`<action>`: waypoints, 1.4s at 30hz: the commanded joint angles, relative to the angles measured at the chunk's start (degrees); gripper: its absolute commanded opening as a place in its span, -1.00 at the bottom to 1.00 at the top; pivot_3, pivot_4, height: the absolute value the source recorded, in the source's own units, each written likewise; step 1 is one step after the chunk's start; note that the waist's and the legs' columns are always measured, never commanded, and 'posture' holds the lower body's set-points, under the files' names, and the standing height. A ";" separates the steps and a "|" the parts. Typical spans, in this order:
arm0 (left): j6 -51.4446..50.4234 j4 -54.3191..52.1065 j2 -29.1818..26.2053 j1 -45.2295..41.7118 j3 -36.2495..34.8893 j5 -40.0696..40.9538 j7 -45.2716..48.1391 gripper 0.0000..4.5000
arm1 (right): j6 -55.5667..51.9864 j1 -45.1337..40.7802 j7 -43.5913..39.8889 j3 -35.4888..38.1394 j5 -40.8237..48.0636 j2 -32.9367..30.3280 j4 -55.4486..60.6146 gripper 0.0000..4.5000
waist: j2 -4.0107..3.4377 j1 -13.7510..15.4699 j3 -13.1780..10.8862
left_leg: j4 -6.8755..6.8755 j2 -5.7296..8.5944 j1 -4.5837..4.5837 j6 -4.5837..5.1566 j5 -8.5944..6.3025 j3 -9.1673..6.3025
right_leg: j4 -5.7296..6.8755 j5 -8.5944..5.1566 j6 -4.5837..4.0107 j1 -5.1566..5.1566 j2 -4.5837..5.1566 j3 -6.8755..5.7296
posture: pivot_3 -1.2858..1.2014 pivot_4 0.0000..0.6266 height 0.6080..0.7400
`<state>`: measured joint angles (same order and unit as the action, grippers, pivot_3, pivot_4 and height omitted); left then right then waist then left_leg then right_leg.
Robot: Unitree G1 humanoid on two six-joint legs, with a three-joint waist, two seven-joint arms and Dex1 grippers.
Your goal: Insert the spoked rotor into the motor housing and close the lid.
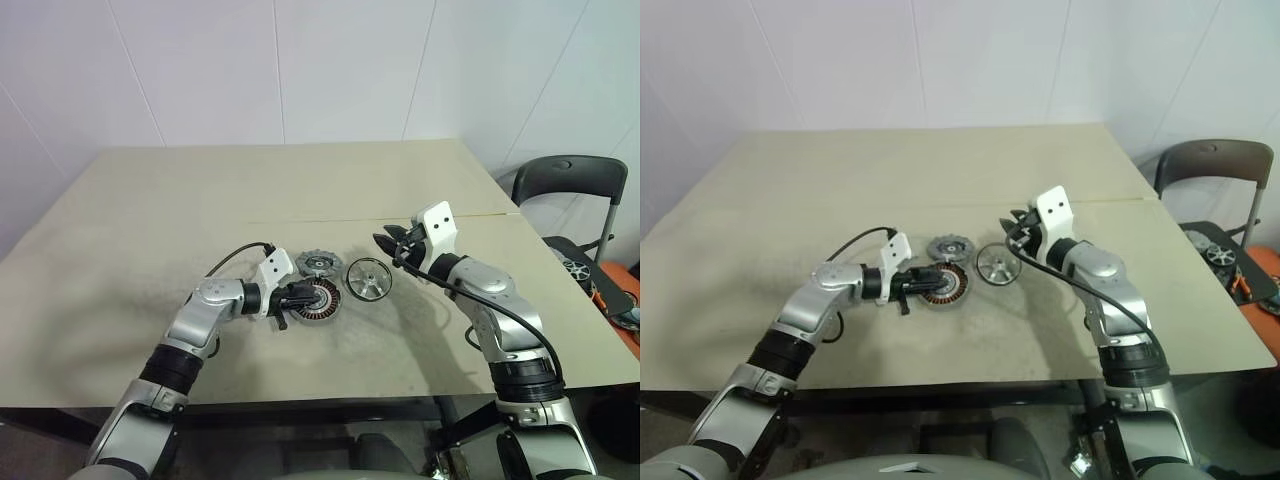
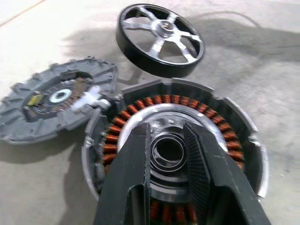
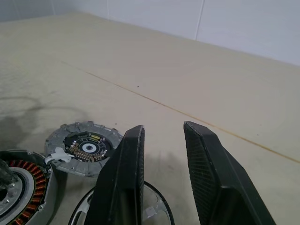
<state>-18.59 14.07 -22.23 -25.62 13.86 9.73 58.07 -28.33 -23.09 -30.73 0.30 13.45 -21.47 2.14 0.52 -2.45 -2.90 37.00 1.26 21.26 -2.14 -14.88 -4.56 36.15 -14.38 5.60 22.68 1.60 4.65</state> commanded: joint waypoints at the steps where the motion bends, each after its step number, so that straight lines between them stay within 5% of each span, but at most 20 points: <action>1: -1.26 -2.09 -0.66 0.60 0.49 0.48 1.26 -0.67 | 0.82 -1.29 0.02 -0.03 -0.20 -0.45 2.17 -0.38 | 0.00 0.01 0.00 | 0.00 0.00 0.00 0.00 0.00 0.00 | 0.00 0.00 -0.01 0.00 0.00 0.00 | 0.03 -1.00 1.00; 29: 0.61 -0.11 0.73 1.11 -0.14 0.78 -1.24 -0.67 | 1.20 -0.95 -1.10 -1.02 -1.28 -1.17 2.47 -0.38 | 0.00 0.04 0.00 | 0.02 0.00 -0.06 0.00 0.00 -0.01 | 0.00 0.00 -0.01 -0.06 -0.01 0.00 | 0.03 -1.00 1.00; 35: 0.64 1.07 -0.30 1.55 0.94 -1.42 -2.31 0.19 | 1.51 -0.85 -0.62 -1.56 -1.58 -0.50 2.21 -0.38 | 0.00 0.06 0.01 | 0.03 0.00 -0.08 0.00 0.00 -0.01 | 0.00 -0.01 -0.01 -0.09 -0.01 0.00 | 0.03 -1.00 1.00; 42: 0.06 -0.44 -1.39 1.32 -2.65 0.72 -3.79 0.19 | 1.64 -1.13 -0.88 -1.79 -1.38 -0.17 1.79 -0.38 | 0.00 -0.08 0.00 | 0.02 -0.01 -0.40 0.00 0.00 0.00 | 0.00 -0.19 -0.01 -0.36 -0.01 0.00 | 0.03 -1.00 1.00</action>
<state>-17.38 14.33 -22.46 -24.43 13.52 10.28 55.04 -27.96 -23.10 -31.72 -1.81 11.95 -21.67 2.12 0.52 -2.54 -2.89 37.01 1.24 20.85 -2.14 -14.89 -4.55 36.15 -14.57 5.59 22.32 1.59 4.66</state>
